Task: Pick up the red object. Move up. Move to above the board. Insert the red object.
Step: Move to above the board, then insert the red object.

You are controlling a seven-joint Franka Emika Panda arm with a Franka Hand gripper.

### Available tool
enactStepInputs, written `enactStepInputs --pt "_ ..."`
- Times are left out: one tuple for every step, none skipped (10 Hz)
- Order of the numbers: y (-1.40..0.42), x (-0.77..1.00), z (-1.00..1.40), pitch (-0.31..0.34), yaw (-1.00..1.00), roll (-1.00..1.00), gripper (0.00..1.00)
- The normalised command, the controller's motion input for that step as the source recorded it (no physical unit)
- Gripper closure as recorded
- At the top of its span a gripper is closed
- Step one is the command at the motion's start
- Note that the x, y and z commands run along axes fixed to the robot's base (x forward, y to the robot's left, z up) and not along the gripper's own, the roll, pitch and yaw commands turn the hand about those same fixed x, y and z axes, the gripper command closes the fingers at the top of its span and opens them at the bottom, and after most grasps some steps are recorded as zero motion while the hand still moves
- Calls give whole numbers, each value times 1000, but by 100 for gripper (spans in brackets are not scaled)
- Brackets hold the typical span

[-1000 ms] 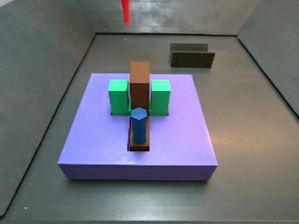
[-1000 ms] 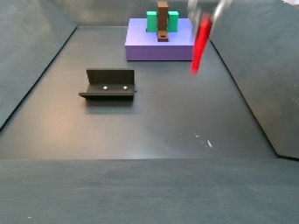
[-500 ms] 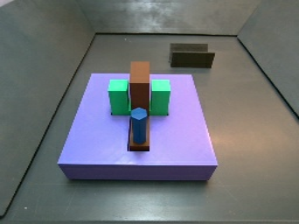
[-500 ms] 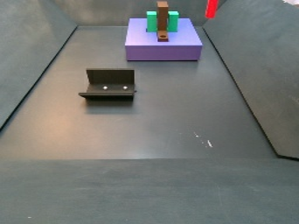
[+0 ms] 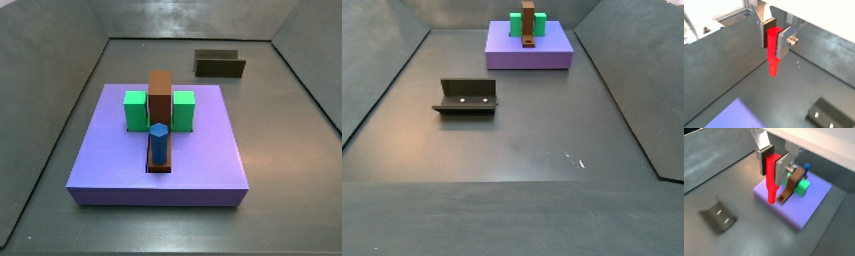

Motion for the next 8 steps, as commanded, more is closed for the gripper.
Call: enactStepInputs --pt "-1400 376 201 143 11 -11 100" --pt "-1400 385 203 135 10 7 100" --pt "-1400 416 206 137 12 11 100" --pt "-991 329 152 142 11 7 100" --pt "-613 237 101 145 11 19 100" --pt "-307 139 62 108 11 29 100" --pt "-198 90 43 82 7 40 100" --pt "26 0 0 0 0 0 100"
